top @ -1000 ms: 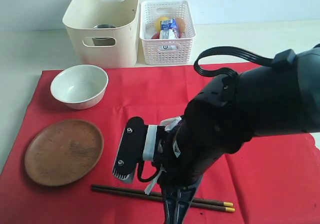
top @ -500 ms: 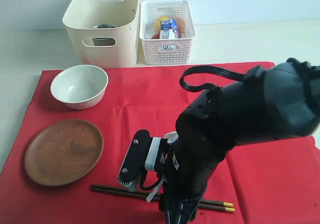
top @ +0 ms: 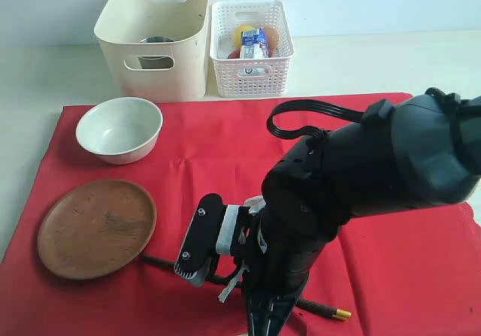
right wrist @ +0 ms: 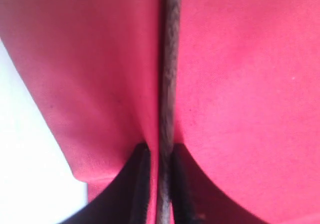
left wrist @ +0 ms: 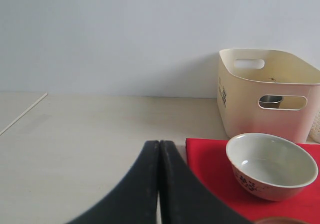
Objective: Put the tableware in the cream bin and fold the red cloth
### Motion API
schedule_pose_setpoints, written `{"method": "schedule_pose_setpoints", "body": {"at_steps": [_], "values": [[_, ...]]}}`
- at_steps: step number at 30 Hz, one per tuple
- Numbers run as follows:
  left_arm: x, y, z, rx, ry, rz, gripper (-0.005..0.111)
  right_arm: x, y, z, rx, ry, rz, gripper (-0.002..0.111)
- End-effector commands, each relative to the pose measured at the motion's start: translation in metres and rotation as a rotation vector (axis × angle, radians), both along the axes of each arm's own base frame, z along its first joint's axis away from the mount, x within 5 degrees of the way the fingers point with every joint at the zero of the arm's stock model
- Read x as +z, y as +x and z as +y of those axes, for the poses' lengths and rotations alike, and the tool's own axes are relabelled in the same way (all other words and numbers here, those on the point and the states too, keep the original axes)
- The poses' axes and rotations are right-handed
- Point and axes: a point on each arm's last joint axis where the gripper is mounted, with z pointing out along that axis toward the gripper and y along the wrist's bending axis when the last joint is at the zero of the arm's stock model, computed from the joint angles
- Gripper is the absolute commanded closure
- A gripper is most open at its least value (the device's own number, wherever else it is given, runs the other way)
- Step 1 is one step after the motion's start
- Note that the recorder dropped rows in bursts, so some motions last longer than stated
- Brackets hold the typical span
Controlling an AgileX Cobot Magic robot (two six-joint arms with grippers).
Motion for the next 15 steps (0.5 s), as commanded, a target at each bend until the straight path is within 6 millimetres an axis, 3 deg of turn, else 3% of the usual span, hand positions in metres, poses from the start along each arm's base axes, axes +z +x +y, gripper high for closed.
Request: {"method": "schedule_pose_setpoints", "body": {"at_steps": [1, 9, 15], "values": [[0.0006, -0.0002, 0.0001, 0.002, -0.005, -0.007, 0.107, -0.0086, -0.0014, -0.0036, 0.021, -0.046, 0.012, 0.108], [0.0006, -0.0002, 0.0001, 0.002, -0.005, -0.007, 0.107, -0.0087, -0.0024, -0.0051, 0.013, -0.062, 0.023, 0.105], [0.0006, -0.0002, 0.0001, 0.002, -0.005, -0.007, 0.107, -0.0087, -0.0024, -0.0046, 0.009, -0.057, 0.023, 0.074]]}}
